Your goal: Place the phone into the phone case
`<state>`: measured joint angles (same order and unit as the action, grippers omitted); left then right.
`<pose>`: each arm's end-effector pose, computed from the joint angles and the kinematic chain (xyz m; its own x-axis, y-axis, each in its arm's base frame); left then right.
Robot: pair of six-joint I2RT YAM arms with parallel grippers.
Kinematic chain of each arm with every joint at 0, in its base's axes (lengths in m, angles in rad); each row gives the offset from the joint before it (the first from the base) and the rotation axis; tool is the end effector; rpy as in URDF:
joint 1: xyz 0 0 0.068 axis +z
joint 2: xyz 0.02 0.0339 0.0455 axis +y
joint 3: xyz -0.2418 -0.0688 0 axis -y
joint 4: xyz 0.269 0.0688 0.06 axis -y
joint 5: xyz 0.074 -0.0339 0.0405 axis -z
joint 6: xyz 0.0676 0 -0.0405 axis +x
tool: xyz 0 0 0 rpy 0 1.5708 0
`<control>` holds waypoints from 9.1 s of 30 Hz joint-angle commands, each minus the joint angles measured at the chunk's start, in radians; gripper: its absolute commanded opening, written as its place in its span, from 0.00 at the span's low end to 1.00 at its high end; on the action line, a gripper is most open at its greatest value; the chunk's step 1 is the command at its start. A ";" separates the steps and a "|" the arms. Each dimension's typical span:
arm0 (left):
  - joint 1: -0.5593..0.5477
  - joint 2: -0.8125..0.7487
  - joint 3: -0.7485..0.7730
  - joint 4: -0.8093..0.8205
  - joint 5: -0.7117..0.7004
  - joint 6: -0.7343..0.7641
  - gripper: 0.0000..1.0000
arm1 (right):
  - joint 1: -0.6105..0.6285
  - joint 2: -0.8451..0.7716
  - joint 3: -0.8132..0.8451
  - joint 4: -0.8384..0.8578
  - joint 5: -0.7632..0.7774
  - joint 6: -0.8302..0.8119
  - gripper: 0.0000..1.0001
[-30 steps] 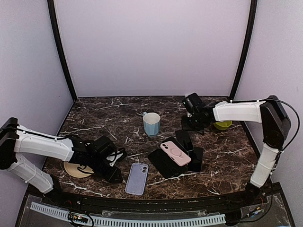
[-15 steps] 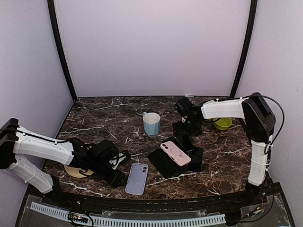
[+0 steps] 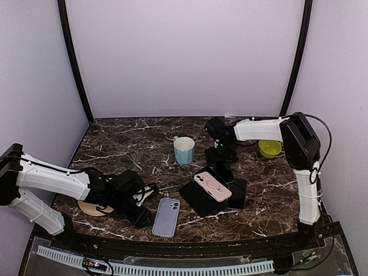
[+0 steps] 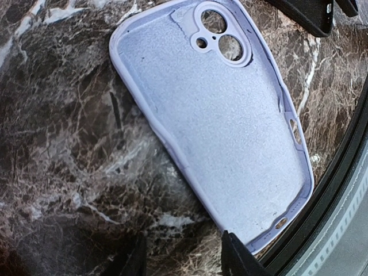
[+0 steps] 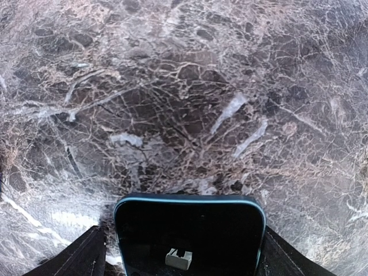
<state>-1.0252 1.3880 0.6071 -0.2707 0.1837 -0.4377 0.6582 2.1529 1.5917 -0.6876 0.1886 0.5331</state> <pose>0.1342 -0.2449 0.0826 -0.7842 0.4888 -0.3822 0.6128 0.7065 -0.3540 0.3693 0.2695 0.0899 -0.9278 -0.0864 -0.3629 -0.0957 0.9954 0.0077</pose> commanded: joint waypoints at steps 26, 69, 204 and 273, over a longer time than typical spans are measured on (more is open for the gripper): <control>-0.004 0.042 -0.010 -0.107 -0.010 0.044 0.48 | 0.012 -0.064 -0.199 -0.062 0.012 0.074 0.99; 0.007 0.129 0.063 -0.177 -0.038 0.134 0.49 | -0.164 0.190 0.119 -0.078 -0.028 -0.202 0.56; -0.004 0.168 0.363 -0.194 -0.290 0.097 0.37 | 0.792 -0.524 -0.470 0.085 -0.206 0.448 0.42; 0.020 -0.119 -0.075 0.396 -0.026 -0.350 0.74 | 0.767 -0.190 -0.159 -0.048 0.075 0.394 0.97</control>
<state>-1.0035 1.2743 0.4301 0.1772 0.1677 -0.8383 1.4128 1.9450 1.3392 -0.6731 0.2337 0.9333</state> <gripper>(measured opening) 0.742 0.891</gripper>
